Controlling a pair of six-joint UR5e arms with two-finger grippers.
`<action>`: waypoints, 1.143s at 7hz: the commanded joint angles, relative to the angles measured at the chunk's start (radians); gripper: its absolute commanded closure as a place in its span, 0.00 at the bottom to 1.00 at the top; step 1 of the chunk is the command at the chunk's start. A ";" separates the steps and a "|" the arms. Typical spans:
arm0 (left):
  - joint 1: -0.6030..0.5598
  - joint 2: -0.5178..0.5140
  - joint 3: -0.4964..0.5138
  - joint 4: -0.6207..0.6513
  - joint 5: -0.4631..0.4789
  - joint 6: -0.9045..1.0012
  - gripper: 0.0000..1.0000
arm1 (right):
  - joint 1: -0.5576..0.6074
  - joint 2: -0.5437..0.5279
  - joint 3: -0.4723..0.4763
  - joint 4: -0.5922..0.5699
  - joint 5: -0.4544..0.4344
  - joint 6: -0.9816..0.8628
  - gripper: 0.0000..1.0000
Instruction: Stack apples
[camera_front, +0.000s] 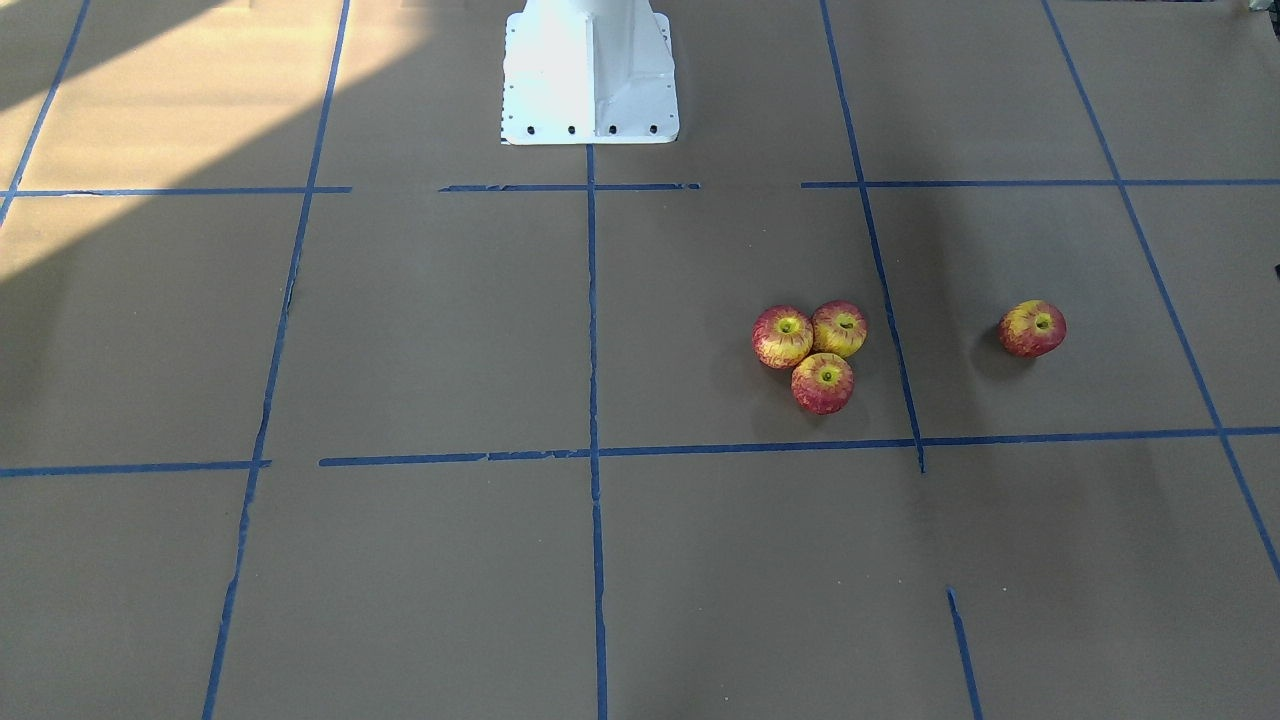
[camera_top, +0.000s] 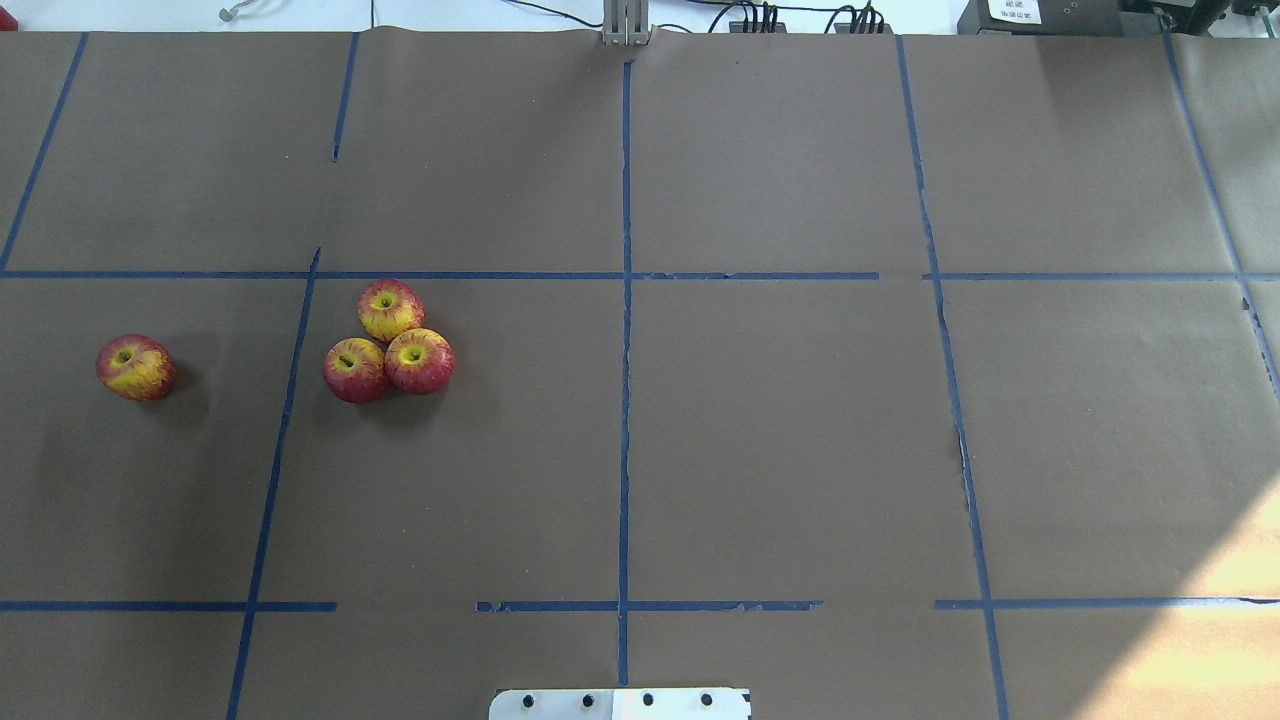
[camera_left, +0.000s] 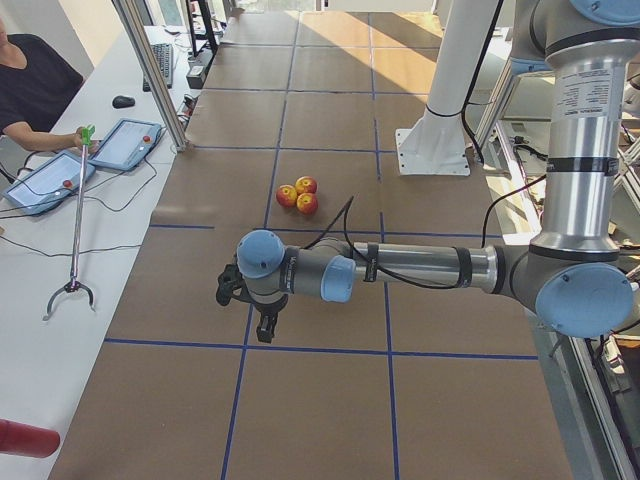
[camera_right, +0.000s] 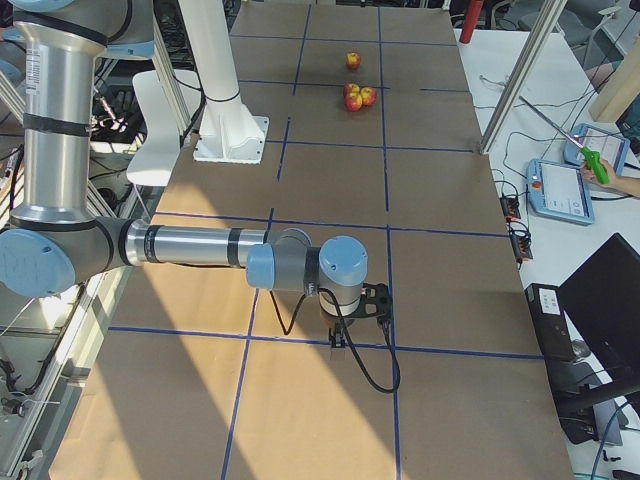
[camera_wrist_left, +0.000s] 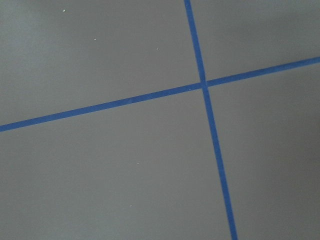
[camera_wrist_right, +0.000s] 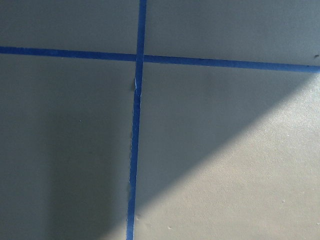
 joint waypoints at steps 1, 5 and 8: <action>0.211 -0.008 -0.060 -0.128 0.011 -0.441 0.00 | 0.000 0.000 0.000 -0.001 0.000 0.000 0.00; 0.441 -0.017 -0.078 -0.236 0.235 -0.770 0.00 | 0.000 0.000 0.000 -0.001 0.000 0.000 0.00; 0.490 -0.035 -0.046 -0.242 0.262 -0.770 0.00 | 0.000 0.000 0.000 0.001 0.000 0.000 0.00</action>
